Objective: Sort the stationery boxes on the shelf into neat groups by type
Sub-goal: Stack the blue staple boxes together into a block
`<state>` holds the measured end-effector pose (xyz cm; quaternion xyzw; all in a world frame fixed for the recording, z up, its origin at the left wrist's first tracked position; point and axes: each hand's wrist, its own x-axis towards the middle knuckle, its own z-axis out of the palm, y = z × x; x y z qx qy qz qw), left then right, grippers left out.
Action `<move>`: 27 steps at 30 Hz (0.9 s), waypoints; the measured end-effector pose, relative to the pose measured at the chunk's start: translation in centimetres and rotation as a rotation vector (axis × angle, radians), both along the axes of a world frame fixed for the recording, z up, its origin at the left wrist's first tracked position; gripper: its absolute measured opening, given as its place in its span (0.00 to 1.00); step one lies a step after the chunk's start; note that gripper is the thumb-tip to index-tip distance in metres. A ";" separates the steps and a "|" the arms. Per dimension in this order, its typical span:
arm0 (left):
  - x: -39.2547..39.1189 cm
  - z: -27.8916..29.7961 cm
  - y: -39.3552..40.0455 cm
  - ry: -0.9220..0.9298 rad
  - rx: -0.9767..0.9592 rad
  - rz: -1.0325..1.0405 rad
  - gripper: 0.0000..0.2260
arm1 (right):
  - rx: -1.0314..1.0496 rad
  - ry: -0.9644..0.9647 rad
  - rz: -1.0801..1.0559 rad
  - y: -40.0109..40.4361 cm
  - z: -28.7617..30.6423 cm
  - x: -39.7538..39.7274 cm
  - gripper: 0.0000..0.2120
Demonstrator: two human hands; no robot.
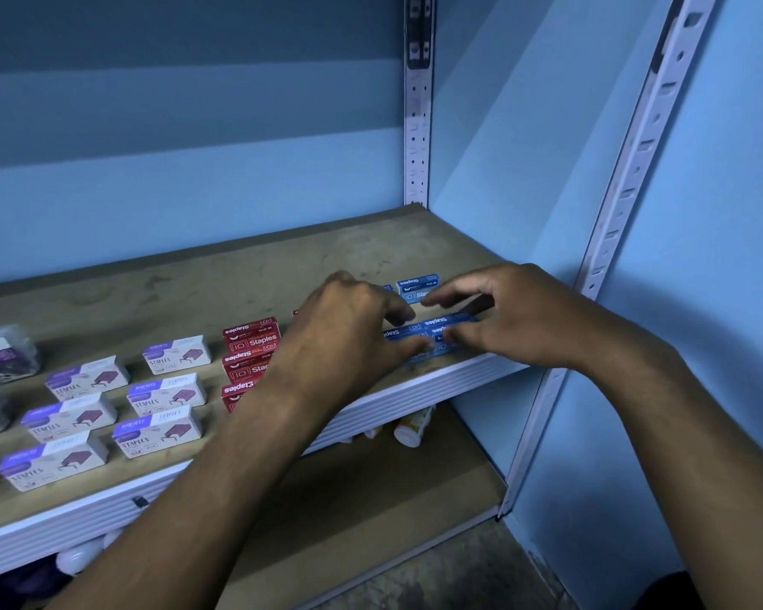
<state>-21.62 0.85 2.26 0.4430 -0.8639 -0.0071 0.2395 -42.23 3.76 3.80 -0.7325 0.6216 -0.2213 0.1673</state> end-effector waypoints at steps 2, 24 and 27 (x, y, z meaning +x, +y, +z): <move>0.2 0.3 -0.2 0.033 -0.041 0.004 0.21 | -0.039 -0.055 -0.019 -0.2 0.3 -0.2 0.17; -0.5 0.6 -4.4 -0.015 0.014 0.162 0.11 | -0.160 -0.024 -0.088 -6.7 -1.5 2.2 0.19; -0.5 0.6 -4.4 -0.001 0.025 0.157 0.12 | -0.191 -0.051 -0.099 -6.6 -1.5 2.1 0.16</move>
